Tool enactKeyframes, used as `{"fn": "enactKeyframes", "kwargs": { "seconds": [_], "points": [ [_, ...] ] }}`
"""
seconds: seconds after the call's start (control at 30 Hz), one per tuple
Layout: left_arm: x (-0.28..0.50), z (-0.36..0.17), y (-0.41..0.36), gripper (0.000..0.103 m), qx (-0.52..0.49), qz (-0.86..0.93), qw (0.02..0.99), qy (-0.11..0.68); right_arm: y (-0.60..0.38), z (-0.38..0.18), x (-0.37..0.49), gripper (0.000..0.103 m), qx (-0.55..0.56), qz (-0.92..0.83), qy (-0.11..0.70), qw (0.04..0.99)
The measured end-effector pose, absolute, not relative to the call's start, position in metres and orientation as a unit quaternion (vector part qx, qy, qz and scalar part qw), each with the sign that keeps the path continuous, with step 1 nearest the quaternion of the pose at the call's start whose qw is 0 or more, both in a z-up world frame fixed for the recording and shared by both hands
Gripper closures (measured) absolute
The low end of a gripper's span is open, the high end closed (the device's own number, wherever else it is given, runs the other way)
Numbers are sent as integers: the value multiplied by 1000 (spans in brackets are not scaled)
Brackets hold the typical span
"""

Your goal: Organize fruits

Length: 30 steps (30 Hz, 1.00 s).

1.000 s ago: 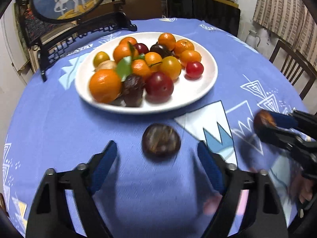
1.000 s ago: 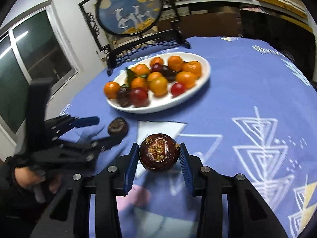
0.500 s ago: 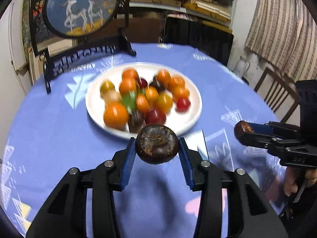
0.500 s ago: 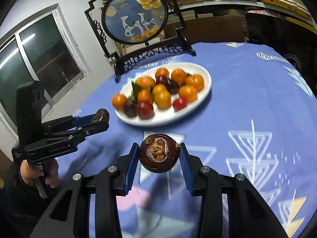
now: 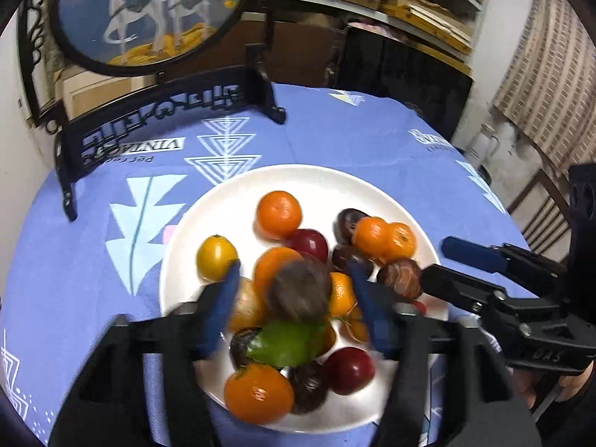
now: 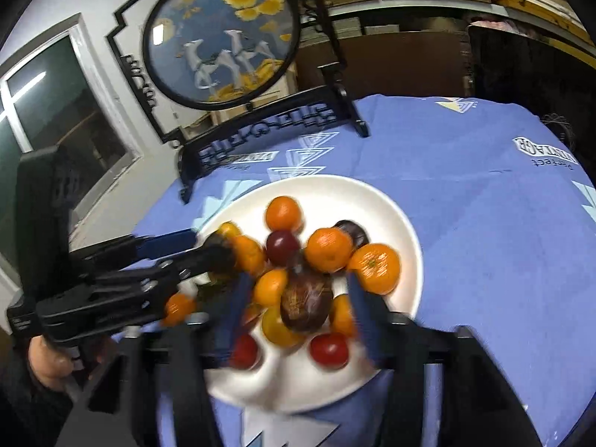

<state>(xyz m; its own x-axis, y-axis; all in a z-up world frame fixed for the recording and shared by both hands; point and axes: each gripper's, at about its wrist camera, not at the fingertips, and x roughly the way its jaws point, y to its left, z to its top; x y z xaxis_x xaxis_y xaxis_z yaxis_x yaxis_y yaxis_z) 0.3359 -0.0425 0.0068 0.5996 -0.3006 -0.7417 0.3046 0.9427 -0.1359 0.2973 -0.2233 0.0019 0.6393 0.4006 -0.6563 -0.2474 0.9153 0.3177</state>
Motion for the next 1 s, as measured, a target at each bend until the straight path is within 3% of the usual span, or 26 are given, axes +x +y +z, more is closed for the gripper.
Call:
{"fn": "enactKeyframes", "kwargs": {
  "seconds": [0.07,0.13,0.2,0.27,0.33,0.7,1.0],
  "points": [
    [325,10,-33,15,-2,-157,904,397,-227,-1,293,40,111,190,383,897],
    [307,9,-25,13,8,-142,909,391,-232,-3,280,40,115,188,384,897],
    [286,7,-17,6,16,-135,910,393,-238,-6,258,31,117,186,388,895],
    [260,1,-10,5,30,-123,907,403,-243,-9,227,12,108,175,389,898],
    [231,-3,-5,5,40,-127,903,409,-247,-10,203,4,104,171,389,899],
    [82,26,1,5,24,-102,932,346,-255,15,75,4,89,152,358,917],
    [39,54,-4,5,36,-75,944,319,-249,47,25,4,69,159,319,932]
  ]
}}
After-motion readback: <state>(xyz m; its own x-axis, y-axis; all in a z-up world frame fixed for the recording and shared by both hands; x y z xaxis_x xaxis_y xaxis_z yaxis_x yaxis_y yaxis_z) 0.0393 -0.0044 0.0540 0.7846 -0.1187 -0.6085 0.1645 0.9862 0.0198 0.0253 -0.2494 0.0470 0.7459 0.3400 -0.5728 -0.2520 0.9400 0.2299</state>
